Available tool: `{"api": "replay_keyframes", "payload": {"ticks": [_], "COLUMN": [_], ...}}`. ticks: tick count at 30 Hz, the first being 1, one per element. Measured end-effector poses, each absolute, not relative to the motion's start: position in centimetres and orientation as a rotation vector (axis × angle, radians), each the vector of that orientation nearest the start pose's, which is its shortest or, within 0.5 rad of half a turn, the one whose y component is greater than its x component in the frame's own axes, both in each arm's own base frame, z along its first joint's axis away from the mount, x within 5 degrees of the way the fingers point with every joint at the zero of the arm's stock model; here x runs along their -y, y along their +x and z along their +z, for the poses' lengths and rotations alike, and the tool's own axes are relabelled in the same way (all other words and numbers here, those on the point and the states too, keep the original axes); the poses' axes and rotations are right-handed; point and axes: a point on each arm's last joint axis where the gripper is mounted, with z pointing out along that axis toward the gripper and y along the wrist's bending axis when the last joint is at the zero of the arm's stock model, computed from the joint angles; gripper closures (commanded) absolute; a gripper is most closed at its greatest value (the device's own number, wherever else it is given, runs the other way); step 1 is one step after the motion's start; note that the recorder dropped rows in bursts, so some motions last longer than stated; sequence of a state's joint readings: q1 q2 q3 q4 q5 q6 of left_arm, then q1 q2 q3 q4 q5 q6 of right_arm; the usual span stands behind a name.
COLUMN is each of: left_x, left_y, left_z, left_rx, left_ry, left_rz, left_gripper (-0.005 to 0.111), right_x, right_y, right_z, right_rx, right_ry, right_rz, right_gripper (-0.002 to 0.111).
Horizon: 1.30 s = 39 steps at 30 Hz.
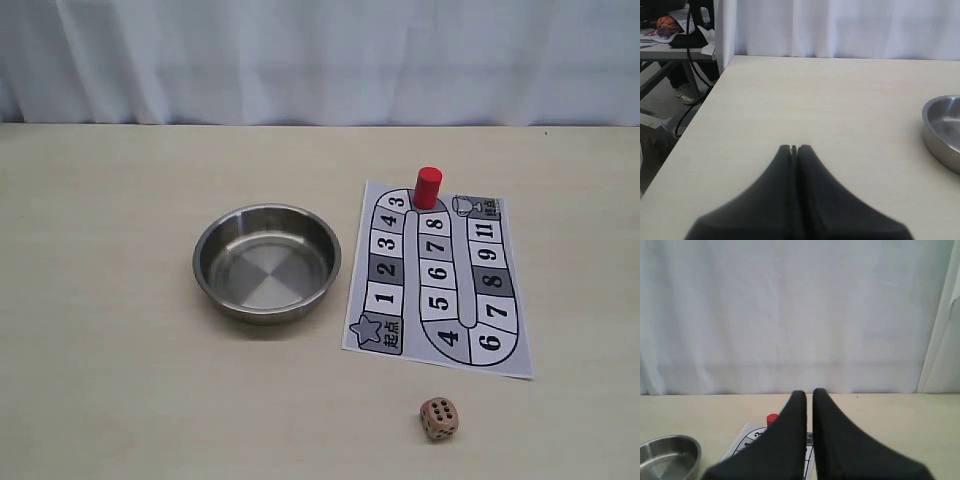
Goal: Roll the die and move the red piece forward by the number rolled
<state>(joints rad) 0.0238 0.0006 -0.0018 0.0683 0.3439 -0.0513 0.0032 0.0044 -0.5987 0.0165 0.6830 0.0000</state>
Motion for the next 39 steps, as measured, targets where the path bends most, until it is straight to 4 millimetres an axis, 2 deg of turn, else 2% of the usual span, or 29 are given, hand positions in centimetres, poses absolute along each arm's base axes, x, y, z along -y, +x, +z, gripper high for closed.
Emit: {"api": "replay_keyframes", "payload": {"ticks": [8, 12, 16, 24, 39], "left_x": [-0.3, -0.3, -0.3, -0.3, -0.3], "left_y": [5.3, 5.3, 5.3, 5.3, 5.3], "left_z": [18.3, 18.3, 18.3, 18.3, 18.3], "left_rx": [-1.826, -1.826, -1.826, -1.826, -1.826], "left_ry": [-0.026, -0.026, -0.026, -0.026, -0.026], "left_rz": [0.047, 0.047, 0.047, 0.047, 0.047], "left_gripper": [0.107, 0.107, 0.107, 0.107, 0.107], "right_x": [-0.1, 0.0, 0.0, -0.1, -0.1], "right_y": [3.9, 5.0, 5.6, 5.6, 5.6], "right_z": [27.3, 24.4, 21.5, 20.0, 19.7], "right_rx": [-1.464, -1.442, -1.515, -1.635, -1.678], "right_ry": [0.015, 0.019, 0.021, 0.020, 0.021], "right_rz": [0.033, 0.031, 0.029, 0.031, 0.034], "right_gripper": [0.104, 0.104, 0.104, 0.104, 0.104]}}
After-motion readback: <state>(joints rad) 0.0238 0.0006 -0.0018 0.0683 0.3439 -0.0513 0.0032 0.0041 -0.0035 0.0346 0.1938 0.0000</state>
